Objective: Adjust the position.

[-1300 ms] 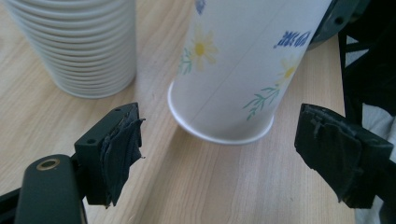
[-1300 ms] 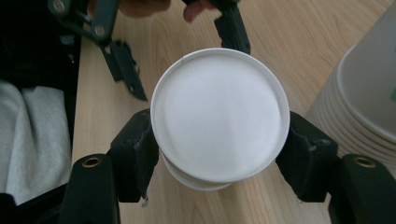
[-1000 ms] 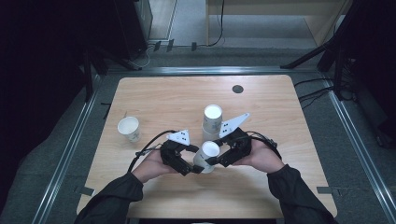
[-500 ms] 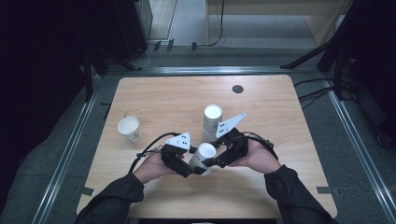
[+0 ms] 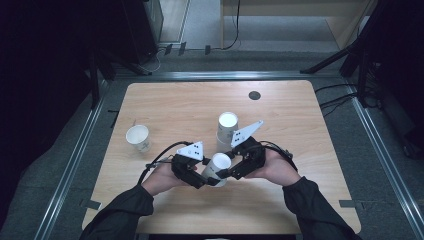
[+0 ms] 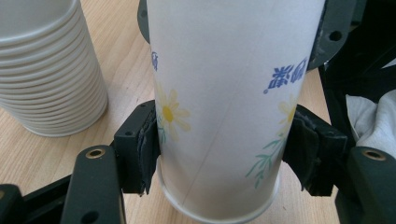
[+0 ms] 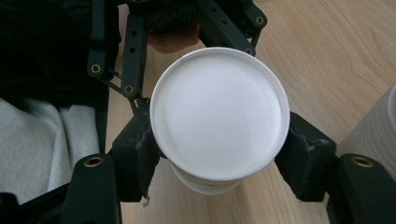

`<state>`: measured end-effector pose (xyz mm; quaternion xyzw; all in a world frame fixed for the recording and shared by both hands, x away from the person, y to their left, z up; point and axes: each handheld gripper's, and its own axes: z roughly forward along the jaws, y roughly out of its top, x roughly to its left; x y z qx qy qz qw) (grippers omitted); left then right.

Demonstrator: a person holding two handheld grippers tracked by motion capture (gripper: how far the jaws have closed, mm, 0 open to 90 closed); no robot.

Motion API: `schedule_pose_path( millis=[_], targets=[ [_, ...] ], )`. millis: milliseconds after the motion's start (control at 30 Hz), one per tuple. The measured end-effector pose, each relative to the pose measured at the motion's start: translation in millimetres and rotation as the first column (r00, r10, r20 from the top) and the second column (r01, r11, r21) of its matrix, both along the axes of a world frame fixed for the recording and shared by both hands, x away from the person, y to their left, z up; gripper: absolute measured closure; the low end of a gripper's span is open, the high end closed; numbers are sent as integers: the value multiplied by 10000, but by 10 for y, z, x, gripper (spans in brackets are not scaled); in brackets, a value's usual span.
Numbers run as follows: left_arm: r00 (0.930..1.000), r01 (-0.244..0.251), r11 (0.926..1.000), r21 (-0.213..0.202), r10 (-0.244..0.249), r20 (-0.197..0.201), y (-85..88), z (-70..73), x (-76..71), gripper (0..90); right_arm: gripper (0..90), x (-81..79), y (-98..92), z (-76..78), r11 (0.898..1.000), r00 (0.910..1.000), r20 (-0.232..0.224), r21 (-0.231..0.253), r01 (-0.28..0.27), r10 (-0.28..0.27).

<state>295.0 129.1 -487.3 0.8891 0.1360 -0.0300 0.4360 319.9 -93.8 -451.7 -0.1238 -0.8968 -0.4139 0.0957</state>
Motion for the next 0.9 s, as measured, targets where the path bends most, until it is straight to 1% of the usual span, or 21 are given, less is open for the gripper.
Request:
schedule_pose_path(
  millis=[67, 233, 333, 400, 433, 467, 533, 567, 633, 800, 867, 900],
  targets=[
    [10000, 2, 10000, 33, -2, -3, -1, 1, -1, 339, 359, 2, 2, -1, 10000, 10000, -5, -9, -17, 17],
    [10000, 11, 10000, 56, -11, -90, 3, 6, 5, 342, 349, -4, 4, 0, 9999, 9998, 163, 23, -97, 97],
    [9998, 0, 10000, 92, 2, -199, 17, 11, 17, 342, 307, -6, 4, 3, 9998, 9998, 160, 110, -140, 138],
    [9997, -32, 9999, 120, 35, -252, 25, 12, 21, 342, 300, -5, -6, 7, 9997, 9996, 241, 149, -183, 179],
    [9996, -69, 9999, 127, 72, -257, 30, 14, 22, 341, 295, -9, -20, 11, 9998, 9990, 429, 167, -145, 138],
    [9996, -69, 9999, 128, 72, -255, 36, 18, 23, 341, 292, -9, -35, 14, 9998, 9987, 501, 179, -127, 118],
    [9995, -114, 9998, 147, 118, -277, 45, 24, 26, 340, 292, -7, -70, 16, 9998, 9988, 482, 212, -28, 17],
    [9994, -112, 9998, 157, 117, -314, 48, 26, 27, 338, 292, -5, -89, 14, 9998, 9984, 564, 203, 14, -26],
    [9994, -166, 9996, 231, 173, -298, 59, 35, 26, 338, 298, -11, -117, 4, 9997, 9983, 573, 245, 42, -56],
    [9988, -222, 9991, 365, 237, -425, 109, 66, 54, 338, 300, -21, -142, -26, 10000, 9974, 718, 18, 55, -56],
    [9987, -317, 9985, 456, 334, -381, 139, 91, 67, 338, 305, -21, -147, -44, 10000, 9977, 678, -3, 74, -73],
    [9983, -414, 9982, 434, 431, -402, 155, 102, 71, 337, 305, -23, -150, -54, 10000, 9979, 651, -14, 71, -70]
  ],
)
